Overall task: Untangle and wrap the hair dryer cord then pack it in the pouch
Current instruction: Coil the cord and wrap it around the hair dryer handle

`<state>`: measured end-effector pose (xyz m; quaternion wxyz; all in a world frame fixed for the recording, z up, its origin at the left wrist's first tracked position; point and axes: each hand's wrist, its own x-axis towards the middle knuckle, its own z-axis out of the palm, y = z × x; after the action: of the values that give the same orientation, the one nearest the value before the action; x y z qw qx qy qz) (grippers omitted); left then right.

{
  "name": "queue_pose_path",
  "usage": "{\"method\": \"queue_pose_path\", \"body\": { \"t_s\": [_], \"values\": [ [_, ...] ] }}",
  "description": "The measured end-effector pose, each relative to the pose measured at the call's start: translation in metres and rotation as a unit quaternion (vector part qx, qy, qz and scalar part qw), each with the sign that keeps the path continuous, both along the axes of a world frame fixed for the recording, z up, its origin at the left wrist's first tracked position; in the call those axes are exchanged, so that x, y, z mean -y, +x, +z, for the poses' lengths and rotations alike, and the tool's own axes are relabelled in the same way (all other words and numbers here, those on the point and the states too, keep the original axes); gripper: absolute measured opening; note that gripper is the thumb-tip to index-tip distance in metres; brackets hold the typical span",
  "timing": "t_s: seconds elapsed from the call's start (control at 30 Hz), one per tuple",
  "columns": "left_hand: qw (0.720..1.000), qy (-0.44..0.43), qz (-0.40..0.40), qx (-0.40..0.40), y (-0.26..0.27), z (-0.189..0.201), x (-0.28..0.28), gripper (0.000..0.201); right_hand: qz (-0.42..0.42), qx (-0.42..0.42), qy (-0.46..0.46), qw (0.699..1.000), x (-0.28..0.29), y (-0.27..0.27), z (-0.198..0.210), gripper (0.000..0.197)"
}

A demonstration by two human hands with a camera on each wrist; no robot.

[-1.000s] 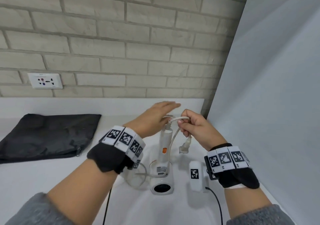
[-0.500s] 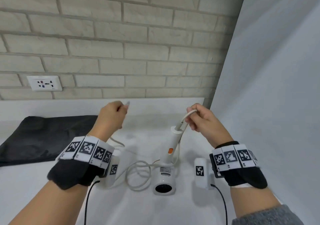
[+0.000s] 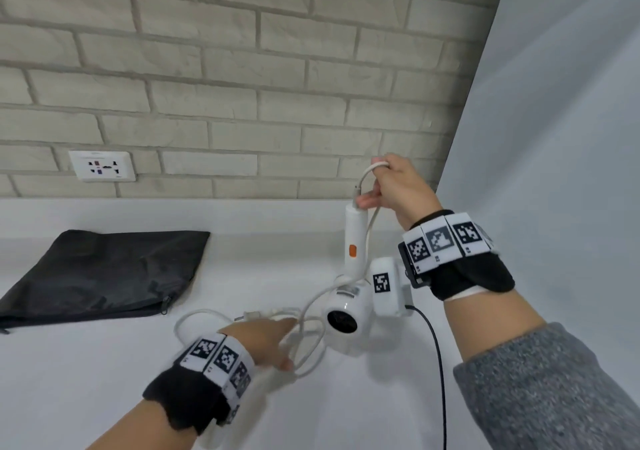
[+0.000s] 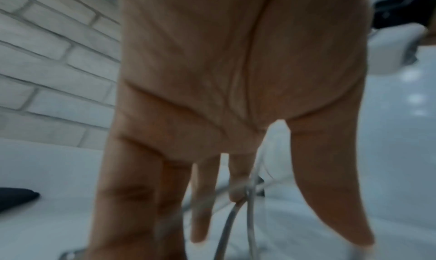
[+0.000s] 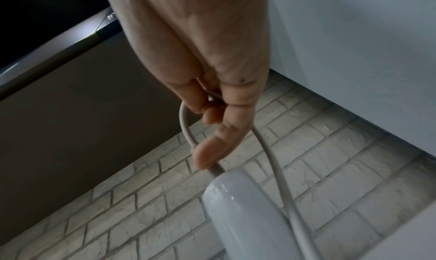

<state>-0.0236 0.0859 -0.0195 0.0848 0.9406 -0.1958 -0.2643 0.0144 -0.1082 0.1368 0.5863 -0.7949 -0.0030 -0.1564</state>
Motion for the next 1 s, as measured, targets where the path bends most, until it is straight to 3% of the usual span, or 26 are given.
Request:
{"method": "queue_pose_path", "body": {
  "t_s": [0.1,0.17,0.37,0.53,0.57,0.63,0.7,0.73,0.77,0.8,0.9,1.0],
  "values": [
    [0.998,0.029,-0.046,-0.015,-0.012,0.002,0.021,0.044,0.005,0.039,-0.06,0.997,-0.004,0.005,0.004,0.027],
    [0.996,0.027,-0.077,-0.018,-0.018,0.0,0.035,0.035,0.007,0.054,-0.076,0.996,-0.006,0.008,0.003,0.027],
    [0.988,-0.036,-0.148,0.001,-0.019,-0.029,0.067,0.035,0.054,0.058,-0.176,0.981,-0.03,0.012,-0.002,0.021],
    [0.992,-0.081,-0.084,-0.037,-0.015,-0.013,0.056,0.054,0.015,0.074,-0.299,0.951,-0.035,0.01,0.004,0.022],
    [0.99,-0.12,-0.07,-0.028,-0.013,-0.001,0.048,0.049,0.009,0.078,-0.306,0.949,-0.034,0.008,0.007,0.021],
    [0.958,-0.283,-0.023,0.045,-0.015,0.031,0.031,0.021,0.005,0.095,-0.328,0.94,-0.034,0.001,0.012,0.022],
    [0.871,-0.423,0.08,0.235,-0.012,0.062,0.016,0.02,0.016,0.112,-0.357,0.927,-0.039,-0.008,0.016,0.03],
    [0.811,-0.46,0.118,0.341,-0.009,0.077,0.01,0.02,0.026,0.119,-0.372,0.92,-0.044,-0.014,0.018,0.034],
    [0.769,-0.471,0.138,0.411,-0.008,0.091,0.005,0.02,0.035,0.123,-0.388,0.913,-0.05,-0.02,0.019,0.037],
    [0.757,-0.468,0.136,0.435,-0.005,0.1,0.002,0.024,0.04,0.127,-0.403,0.906,-0.056,-0.025,0.021,0.038],
    [0.795,-0.48,0.108,0.355,0.004,0.11,0.002,0.012,0.038,0.115,-0.431,0.894,-0.066,-0.036,0.025,0.042],
    [0.75,-0.619,0.14,0.186,0.005,0.114,-0.005,0.033,0.04,0.065,-0.44,0.895,-0.053,-0.037,0.023,0.043]
  ]
}}
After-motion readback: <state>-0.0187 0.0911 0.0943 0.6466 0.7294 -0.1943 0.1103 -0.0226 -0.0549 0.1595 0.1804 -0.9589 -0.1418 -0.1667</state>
